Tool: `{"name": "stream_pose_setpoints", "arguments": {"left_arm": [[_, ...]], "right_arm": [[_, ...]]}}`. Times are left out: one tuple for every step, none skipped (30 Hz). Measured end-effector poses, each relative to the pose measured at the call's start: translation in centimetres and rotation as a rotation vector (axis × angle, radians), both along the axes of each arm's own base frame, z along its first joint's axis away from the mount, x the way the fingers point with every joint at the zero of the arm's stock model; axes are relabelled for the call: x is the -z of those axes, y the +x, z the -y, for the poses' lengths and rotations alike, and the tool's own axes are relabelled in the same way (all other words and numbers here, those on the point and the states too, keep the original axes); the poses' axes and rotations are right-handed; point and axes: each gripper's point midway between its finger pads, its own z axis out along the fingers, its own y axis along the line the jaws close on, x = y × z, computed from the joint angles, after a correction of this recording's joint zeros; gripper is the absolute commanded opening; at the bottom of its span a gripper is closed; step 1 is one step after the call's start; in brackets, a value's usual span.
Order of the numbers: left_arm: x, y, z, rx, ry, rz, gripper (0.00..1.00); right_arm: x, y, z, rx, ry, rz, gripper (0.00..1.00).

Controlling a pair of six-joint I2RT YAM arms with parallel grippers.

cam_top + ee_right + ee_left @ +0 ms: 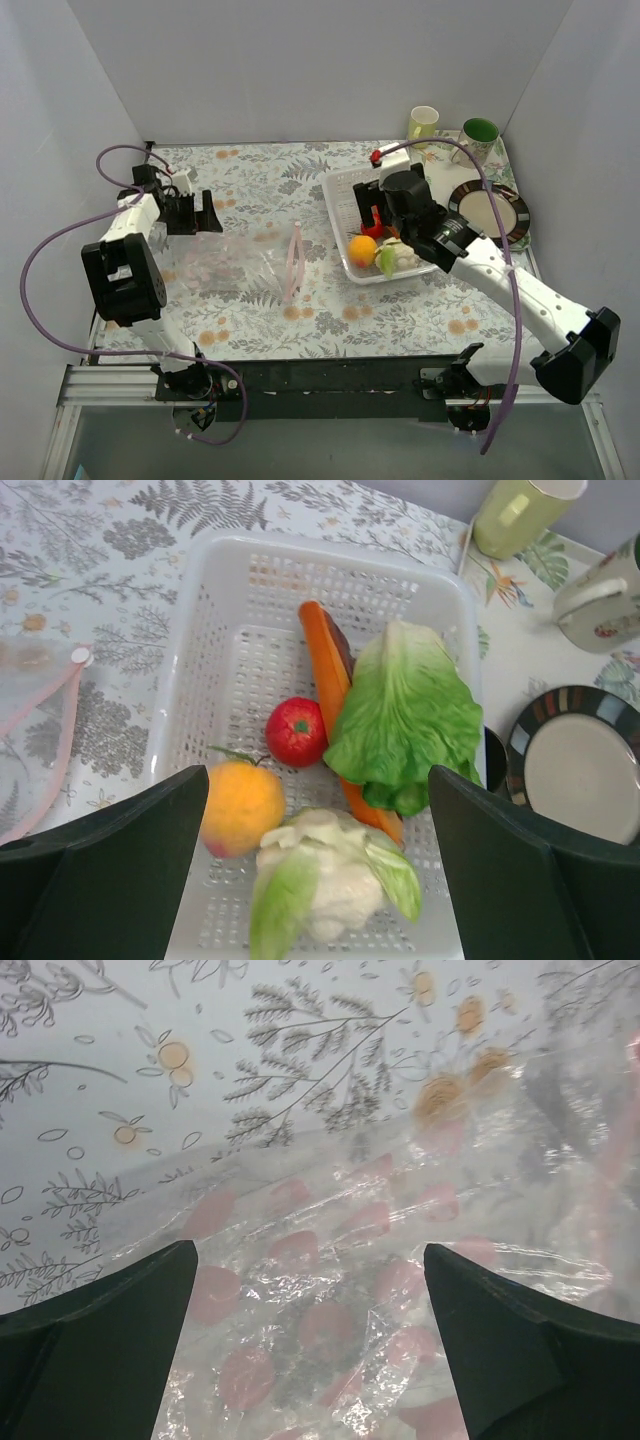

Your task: Open the zip-top bag and remove the fake food

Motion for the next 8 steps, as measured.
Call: {"name": "stream_pose_setpoints", "arguments": {"left_arm": [[-0.7, 0.2, 0.4, -0.001, -0.022, 0.014, 0.98], [-1.4, 0.4, 0.7, -0.002, -0.043, 0.028, 0.98], [-2.0, 0.5, 1.0, -0.002, -0.061, 0.041, 0.98], [-2.6, 0.7, 1.3, -0.003, -0.083, 0.053, 0.98], [-3.0, 0.7, 1.6, -0.003, -0.098, 0.058, 0.98], [-3.3, 0.8, 1.9, -0.009, -0.117, 0.062, 0.98], [-3.5, 0.8, 2.0, -0.010, -0.129, 0.066, 0.98], [-3.7, 0.9, 2.2, -0.008, -0.142, 0.071, 0.98]], "right_arm": [[0.0, -0.4, 0.7, 0.020, -0.003, -0.004, 0.98], [0.1, -0.8, 1.4, 0.035, -0.004, -0.005, 0.98], [0.3, -1.4, 2.0, 0.047, -0.001, -0.008, 0.98], [0.6, -2.2, 2.9, 0.054, -0.001, -0.013, 0.98], [0.8, -2.7, 3.5, 0.059, 0.002, -0.015, 0.98], [0.9, -3.3, 4.0, 0.062, 0.007, -0.018, 0.98], [1.0, -3.9, 4.5, 0.065, 0.017, -0.018, 0.98], [1.2, -4.3, 4.9, 0.068, 0.022, -0.021, 0.98]]}}
